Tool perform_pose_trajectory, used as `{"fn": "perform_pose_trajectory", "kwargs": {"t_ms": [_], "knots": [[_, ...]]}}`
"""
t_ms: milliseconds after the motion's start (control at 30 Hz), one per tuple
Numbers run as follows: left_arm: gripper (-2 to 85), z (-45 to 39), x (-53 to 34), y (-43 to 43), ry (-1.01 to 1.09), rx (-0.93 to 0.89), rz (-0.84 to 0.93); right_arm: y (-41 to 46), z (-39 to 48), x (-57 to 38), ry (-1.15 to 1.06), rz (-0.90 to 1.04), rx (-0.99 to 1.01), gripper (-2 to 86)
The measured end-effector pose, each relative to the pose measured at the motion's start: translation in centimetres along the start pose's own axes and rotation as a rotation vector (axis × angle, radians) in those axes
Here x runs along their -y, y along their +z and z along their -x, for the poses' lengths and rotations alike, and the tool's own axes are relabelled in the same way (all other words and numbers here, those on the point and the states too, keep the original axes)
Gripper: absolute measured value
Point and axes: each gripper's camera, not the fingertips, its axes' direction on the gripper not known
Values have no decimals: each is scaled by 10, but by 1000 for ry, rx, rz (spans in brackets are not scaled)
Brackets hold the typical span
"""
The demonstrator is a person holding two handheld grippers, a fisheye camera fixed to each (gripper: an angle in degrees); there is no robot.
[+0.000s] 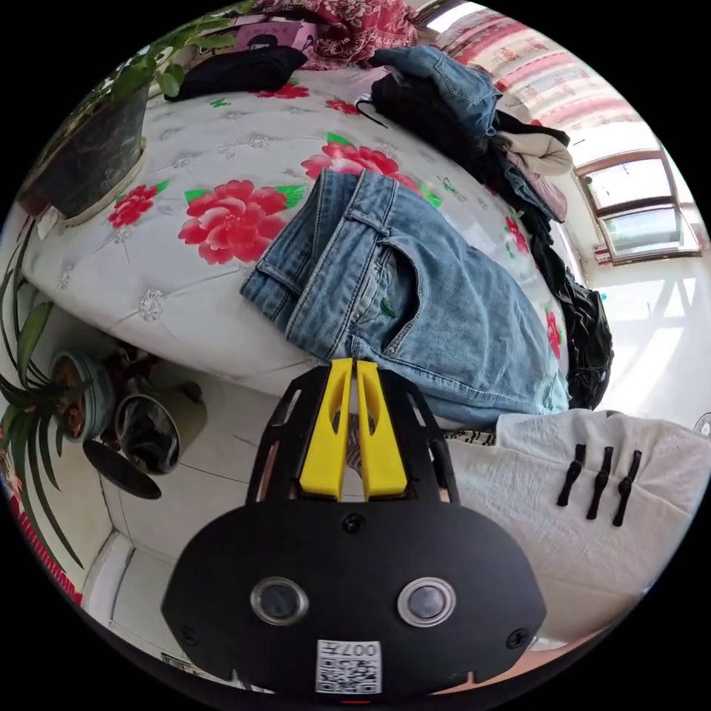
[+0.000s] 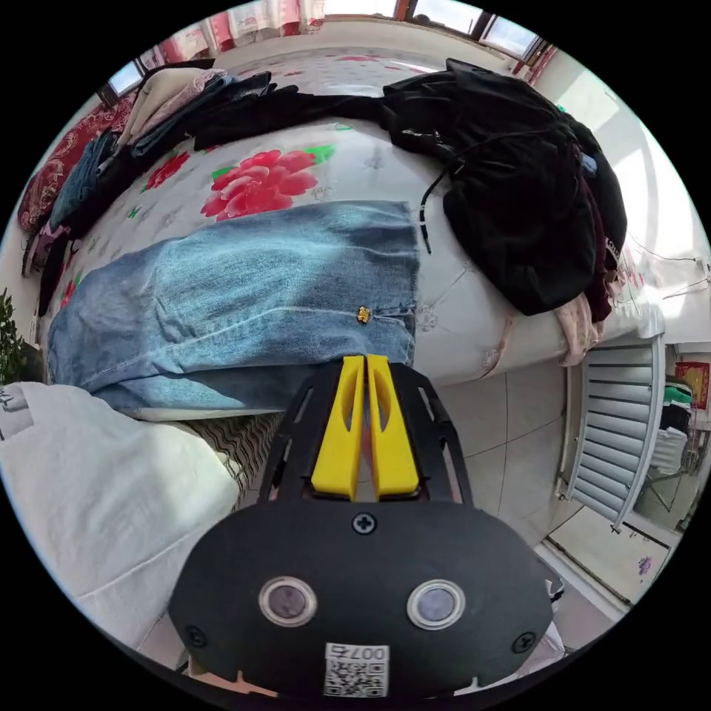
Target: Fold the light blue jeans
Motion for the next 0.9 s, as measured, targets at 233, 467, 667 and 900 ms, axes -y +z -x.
{"fn": "perform_pose_trajectory", "kwargs": {"t_ms": [233,467,667,900], "knots": [[-9,-26,37,-51,179,1,-104,-59,-18,-19,-15,-345,51,-1],[-10,-5,23,-24,139,62,9,15,-40,-86,5,-171,-10,12],[-9,-5,32,2,62,105,45,83,-121,-172,567,-212,518,78],[-9,-21,51,23,81,210,116,158,-158,-229,1009,-363,989,70]]}}
